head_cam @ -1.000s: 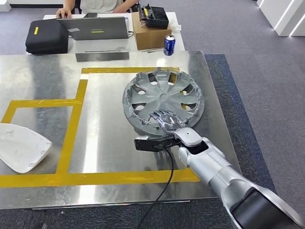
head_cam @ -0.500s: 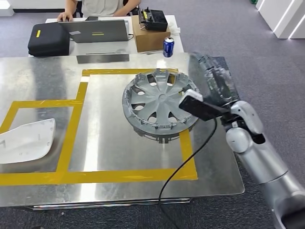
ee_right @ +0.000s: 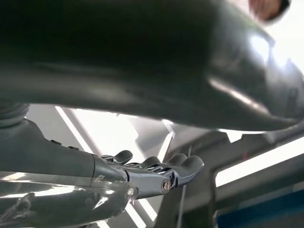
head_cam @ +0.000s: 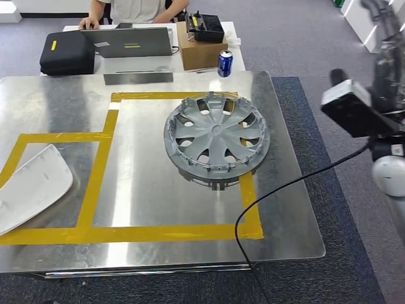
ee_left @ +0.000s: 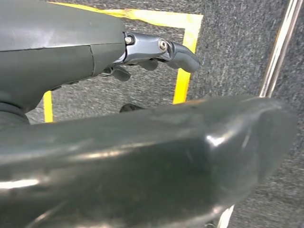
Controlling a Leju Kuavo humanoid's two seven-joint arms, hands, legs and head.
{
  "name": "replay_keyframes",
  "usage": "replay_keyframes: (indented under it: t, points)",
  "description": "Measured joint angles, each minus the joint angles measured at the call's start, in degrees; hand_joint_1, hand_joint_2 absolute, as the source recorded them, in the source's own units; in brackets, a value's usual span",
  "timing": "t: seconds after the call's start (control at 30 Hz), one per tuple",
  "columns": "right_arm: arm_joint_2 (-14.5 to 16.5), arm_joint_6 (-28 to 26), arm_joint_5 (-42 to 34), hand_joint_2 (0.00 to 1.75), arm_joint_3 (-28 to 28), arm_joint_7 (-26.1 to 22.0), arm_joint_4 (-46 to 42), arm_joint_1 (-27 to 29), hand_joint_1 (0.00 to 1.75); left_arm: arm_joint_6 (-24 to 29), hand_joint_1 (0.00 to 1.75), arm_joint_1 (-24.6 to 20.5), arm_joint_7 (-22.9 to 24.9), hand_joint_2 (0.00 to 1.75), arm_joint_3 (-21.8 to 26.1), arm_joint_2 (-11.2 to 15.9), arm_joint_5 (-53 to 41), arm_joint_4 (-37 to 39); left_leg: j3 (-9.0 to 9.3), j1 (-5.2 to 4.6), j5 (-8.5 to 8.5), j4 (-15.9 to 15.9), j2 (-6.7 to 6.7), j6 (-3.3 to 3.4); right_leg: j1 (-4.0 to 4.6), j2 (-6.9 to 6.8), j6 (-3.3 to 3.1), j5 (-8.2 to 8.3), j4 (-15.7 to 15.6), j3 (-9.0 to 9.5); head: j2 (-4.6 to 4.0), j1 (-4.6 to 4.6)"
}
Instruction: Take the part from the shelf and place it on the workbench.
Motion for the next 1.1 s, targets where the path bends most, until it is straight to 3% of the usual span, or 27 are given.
replay_keyframes:
  t: [0.1,0.17,0.23,0.33,0.4,0.47,0.53,0.57,0.6,0.63,0.7,0.77,0.8,0.9,0.97,1.03,1.07,1.1]
  points:
    - [-5.70,-5.46,-6.24,0.00,-14.62,-4.84,-8.73,14.36,0.00,-0.11,0.00,1.06,-1.09,0.00,0.43,-1.21,-0.02,0.12,0.34,0.02,-0.32,-0.01,-0.43,0.22,0.02,-0.47,0.16,-0.35,-0.19,0.63,0.00,0.04]
    - [-5.54,-5.69,-11.56,0.00,-29.24,-11.61,-14.40,27.10,0.00,-0.03,0.00,1.84,-1.31,0.00,0.75,-2.23,-0.02,0.33,0.54,-0.01,-0.65,-0.01,-0.65,0.35,-0.04,-0.68,0.26,-0.64,-0.25,1.02,0.00,0.07]
    - [-1.67,0.63,-17.34,0.00,-45.88,-18.49,-18.21,35.71,0.00,0.46,0.00,2.44,-0.62,0.00,1.01,-3.22,-0.01,0.68,0.71,-0.25,-1.12,0.14,-0.67,0.83,-0.33,-0.63,0.54,-0.83,-0.35,1.19,0.00,0.04]
    - [7.68,10.83,-22.58,0.00,-71.68,-26.04,-19.95,39.33,0.00,2.31,0.00,2.77,0.20,0.00,1.69,-4.55,0.00,1.31,1.00,-0.67,-1.30,0.14,-0.52,1.74,-0.76,-0.40,1.18,-0.80,-0.55,1.49,0.00,-0.06]
    - [13.27,8.19,-24.35,0.00,-85.66,-30.41,-20.03,40.21,0.00,4.37,0.00,2.70,0.21,0.00,2.24,-5.52,0.00,1.68,1.59,-0.51,-0.53,-0.94,-0.49,2.17,-0.90,-0.44,1.50,-1.28,-0.26,1.49,0.00,0.06]
    - [17.89,2.84,-26.47,0.00,-94.38,-32.77,-20.08,40.57,0.00,5.91,0.00,2.66,0.22,0.00,2.67,-6.41,0.00,2.09,2.24,-0.26,0.04,-1.99,-0.13,2.41,-1.02,-0.36,1.74,-4.23,3.61,-0.17,0.00,0.34]
    - [21.86,-0.49,-27.96,0.00,-99.11,-33.14,-20.08,40.60,0.00,6.54,0.00,2.52,0.24,0.00,3.25,-7.15,0.00,2.51,2.32,-0.30,0.12,-2.09,0.57,2.43,-1.27,-0.32,2.19,-8.33,11.50,-3.46,0.00,0.59]
    - [23.43,-1.40,-28.25,0.00,-100.55,-33.09,-20.05,40.61,0.00,6.69,0.00,2.37,0.25,0.00,3.54,-7.46,0.00,2.68,2.31,-0.28,0.16,-2.08,0.87,2.34,-1.50,-0.34,2.46,-9.44,14.65,-4.67,0.00,0.67]
    - [24.66,-1.98,-28.34,0.00,-101.71,-33.00,-20.03,40.61,0.00,6.73,0.00,2.21,0.18,0.00,3.82,-7.78,0.00,2.80,2.28,-0.19,0.21,-2.06,1.09,2.18,-1.77,-0.36,2.77,-9.46,15.83,-4.87,0.00,0.65]
    - [25.74,-2.47,-28.23,0.00,-102.76,-32.90,-20.03,40.63,0.00,6.66,0.00,2.08,-0.09,0.00,4.11,-8.06,0.00,2.91,2.25,0.00,0.25,-1.99,1.21,1.89,-2.10,-0.39,3.13,-8.40,14.57,-3.80,0.00,0.66]
    - [27.81,-3.50,-27.76,0.00,-104.27,-32.68,-19.94,40.68,0.00,6.22,0.00,1.93,-1.06,0.00,4.87,-8.57,0.00,3.03,2.07,0.53,0.20,-1.45,1.25,0.86,-2.87,-0.37,4.25,-5.56,6.89,1.08,0.00,0.72]
    - [30.53,-5.18,-27.33,0.00,-105.23,-33.17,-19.09,40.68,0.00,5.78,0.00,1.81,-1.93,0.00,5.60,-8.80,-0.02,3.39,1.72,0.82,0.04,-0.64,1.07,-0.43,-3.15,0.27,4.46,-4.22,1.91,4.29,0.00,0.85]
    - [32.02,-6.47,-27.40,0.00,-105.61,-33.69,-18.11,40.49,0.00,5.68,0.00,1.73,-2.10,0.00,5.75,-8.97,-0.05,3.61,1.54,0.79,0.04,-0.28,0.95,-1.00,-3.10,0.66,3.94,-4.52,1.67,4.49,0.00,0.88]
    - [36.11,-11.80,-27.85,0.00,-106.36,-35.17,-12.02,39.32,0.00,5.61,0.00,1.68,-2.09,0.00,5.82,-9.68,-0.08,4.11,0.75,1.00,-0.20,0.55,0.80,-2.16,-2.80,0.88,1.37,-4.60,2.97,2.99,0.00,0.67]
    - [38.20,-15.25,-26.44,0.00,-106.69,-35.74,-6.43,38.74,0.00,5.69,0.00,1.67,-1.96,0.00,5.81,-9.95,-0.02,4.32,-0.94,0.94,-3.48,4.08,0.93,-2.15,-2.48,0.65,0.13,-3.83,3.02,1.91,0.00,0.41]
    - [39.75,-17.56,-23.92,0.00,-106.94,-35.19,-0.64,38.38,0.00,5.84,0.00,1.57,-1.80,0.00,5.81,-10.03,0.00,4.44,-3.77,0.26,-8.56,11.42,1.00,-1.63,-2.00,0.51,-0.63,-2.82,2.99,0.74,0.00,0.20]
    - [40.24,-18.52,-22.19,0.00,-106.98,-34.23,2.42,38.22,0.00,5.89,0.00,1.52,-1.70,0.00,5.81,-10.03,0.00,4.48,-4.82,-0.15,-10.20,14.71,1.00,-1.31,-1.71,0.48,-0.88,-2.30,3.00,0.05,0.00,0.15]
    - [40.58,-19.67,-20.07,0.00,-107.00,-32.83,6.00,38.07,0.00,5.96,0.00,1.49,-1.62,0.00,5.81,-10.03,0.00,4.52,-5.05,-0.55,-10.71,16.47,1.00,-0.87,-1.38,0.46,-1.07,-1.79,3.01,-0.64,0.00,0.16]
